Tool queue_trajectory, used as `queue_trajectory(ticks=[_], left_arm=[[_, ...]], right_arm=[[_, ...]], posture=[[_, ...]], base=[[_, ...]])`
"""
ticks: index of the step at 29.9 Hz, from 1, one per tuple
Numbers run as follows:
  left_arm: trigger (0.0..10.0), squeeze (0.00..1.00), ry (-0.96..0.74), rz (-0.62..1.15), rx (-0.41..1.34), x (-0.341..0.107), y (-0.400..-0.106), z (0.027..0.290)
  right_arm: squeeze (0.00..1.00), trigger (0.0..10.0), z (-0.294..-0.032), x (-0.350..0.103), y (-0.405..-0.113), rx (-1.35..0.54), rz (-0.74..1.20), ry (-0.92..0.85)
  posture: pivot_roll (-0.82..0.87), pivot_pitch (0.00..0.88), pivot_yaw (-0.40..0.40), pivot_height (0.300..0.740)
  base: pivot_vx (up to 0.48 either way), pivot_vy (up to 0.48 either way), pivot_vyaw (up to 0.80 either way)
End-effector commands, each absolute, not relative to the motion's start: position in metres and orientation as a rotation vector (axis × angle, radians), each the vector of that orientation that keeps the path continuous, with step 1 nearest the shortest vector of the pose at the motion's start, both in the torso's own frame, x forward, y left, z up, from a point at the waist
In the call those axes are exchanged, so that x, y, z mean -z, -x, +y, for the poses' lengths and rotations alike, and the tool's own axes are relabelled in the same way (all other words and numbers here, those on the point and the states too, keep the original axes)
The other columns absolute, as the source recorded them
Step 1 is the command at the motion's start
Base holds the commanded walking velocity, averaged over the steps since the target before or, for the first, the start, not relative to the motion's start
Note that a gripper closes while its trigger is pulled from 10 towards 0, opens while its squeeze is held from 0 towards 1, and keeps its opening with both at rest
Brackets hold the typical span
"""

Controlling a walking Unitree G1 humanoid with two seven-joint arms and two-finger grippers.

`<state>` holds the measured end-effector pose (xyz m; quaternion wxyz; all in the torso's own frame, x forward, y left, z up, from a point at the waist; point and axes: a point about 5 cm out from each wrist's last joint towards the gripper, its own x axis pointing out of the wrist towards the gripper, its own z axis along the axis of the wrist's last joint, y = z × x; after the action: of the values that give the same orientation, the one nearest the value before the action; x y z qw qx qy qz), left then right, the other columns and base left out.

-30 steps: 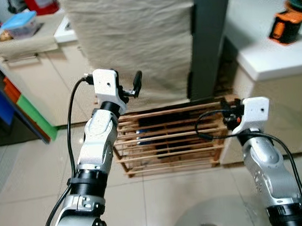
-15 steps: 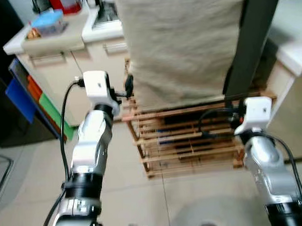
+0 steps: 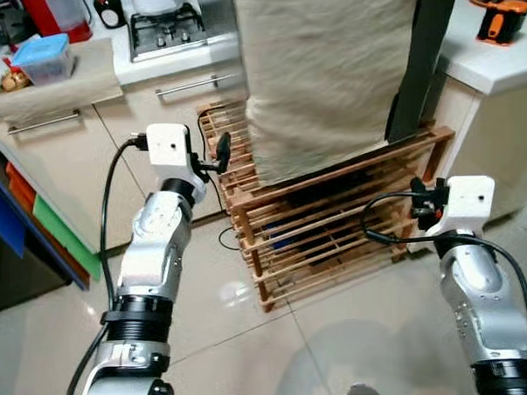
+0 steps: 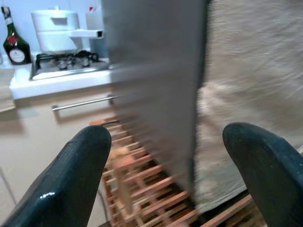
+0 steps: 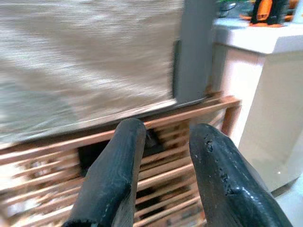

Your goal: Restocking fridge

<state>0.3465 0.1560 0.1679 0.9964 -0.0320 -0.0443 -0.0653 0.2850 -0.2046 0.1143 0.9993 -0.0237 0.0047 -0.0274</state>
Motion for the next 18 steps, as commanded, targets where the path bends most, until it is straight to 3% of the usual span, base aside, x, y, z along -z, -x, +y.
queue_trajectory(ticks=[1, 5, 6, 7, 9, 10, 12, 13, 14, 18], left_arm=[[10.0, 1.0, 0.064, -0.074, 0.145, -0.166, -0.347, 0.154], [10.0, 1.0, 0.058, -0.058, 0.277, -0.161, -0.341, 0.137], [10.0, 0.92, 0.055, -0.059, 0.307, -0.16, -0.339, 0.132], [10.0, 0.0, 0.058, -0.056, 0.33, -0.158, -0.337, 0.127], [10.0, 0.0, 0.063, -0.044, 0.328, -0.155, -0.336, 0.126], [10.0, 0.0, 0.07, -0.034, 0.315, -0.154, -0.336, 0.127], [10.0, 0.0, 0.072, -0.032, 0.309, -0.153, -0.336, 0.128], [10.0, 0.42, 0.059, -0.033, 0.29, -0.153, -0.337, 0.132], [10.0, 1.0, 0.055, -0.035, 0.282, -0.153, -0.338, 0.135], [10.0, 1.0, 0.056, -0.038, 0.27, -0.154, -0.339, 0.138]], right_arm=[[0.0, 10.0, -0.21, -0.123, -0.284, 0.071, -0.027, 0.071], [0.0, 10.0, -0.215, -0.126, -0.283, 0.094, -0.047, 0.068], [0.0, 10.0, -0.216, -0.127, -0.283, 0.102, -0.054, 0.065], [0.0, 10.0, -0.217, -0.128, -0.283, 0.113, -0.063, 0.062], [0.0, 10.0, -0.217, -0.128, -0.284, 0.119, -0.068, 0.058], [1.0, 10.0, -0.217, -0.13, -0.284, 0.122, -0.079, 0.048], [1.0, 10.0, -0.217, -0.13, -0.284, 0.121, -0.082, 0.047], [1.0, 10.0, -0.217, -0.131, -0.284, 0.134, -0.085, 0.05], [1.0, 10.0, -0.217, -0.13, -0.284, 0.135, -0.084, 0.051], [1.0, 10.0, -0.215, -0.129, -0.285, 0.131, -0.084, 0.055]], posture=[[-0.22, 0.0, 0.112, 0.72], [-0.22, 0.0, 0.111, 0.72], [-0.22, 0.0, 0.11, 0.72], [-0.22, 0.0, 0.111, 0.72], [-0.22, 0.0, 0.111, 0.72], [-0.21, 0.0, 0.109, 0.72], [-0.21, 0.0, 0.109, 0.72], [-0.21, 0.0, 0.107, 0.72], [-0.21, 0.0, 0.106, 0.72], [-0.21, 0.0, 0.106, 0.72]], base=[[0.0, 0.48, -0.73], [0.0, 0.48, -0.72], [0.0, 0.48, -0.72], [0.0, 0.48, -0.72], [0.0, 0.48, -0.72], [0.0, 0.48, -0.73], [0.0, 0.48, -0.73], [0.0, 0.48, -0.74], [0.0, 0.48, -0.74], [0.0, 0.48, -0.75]])
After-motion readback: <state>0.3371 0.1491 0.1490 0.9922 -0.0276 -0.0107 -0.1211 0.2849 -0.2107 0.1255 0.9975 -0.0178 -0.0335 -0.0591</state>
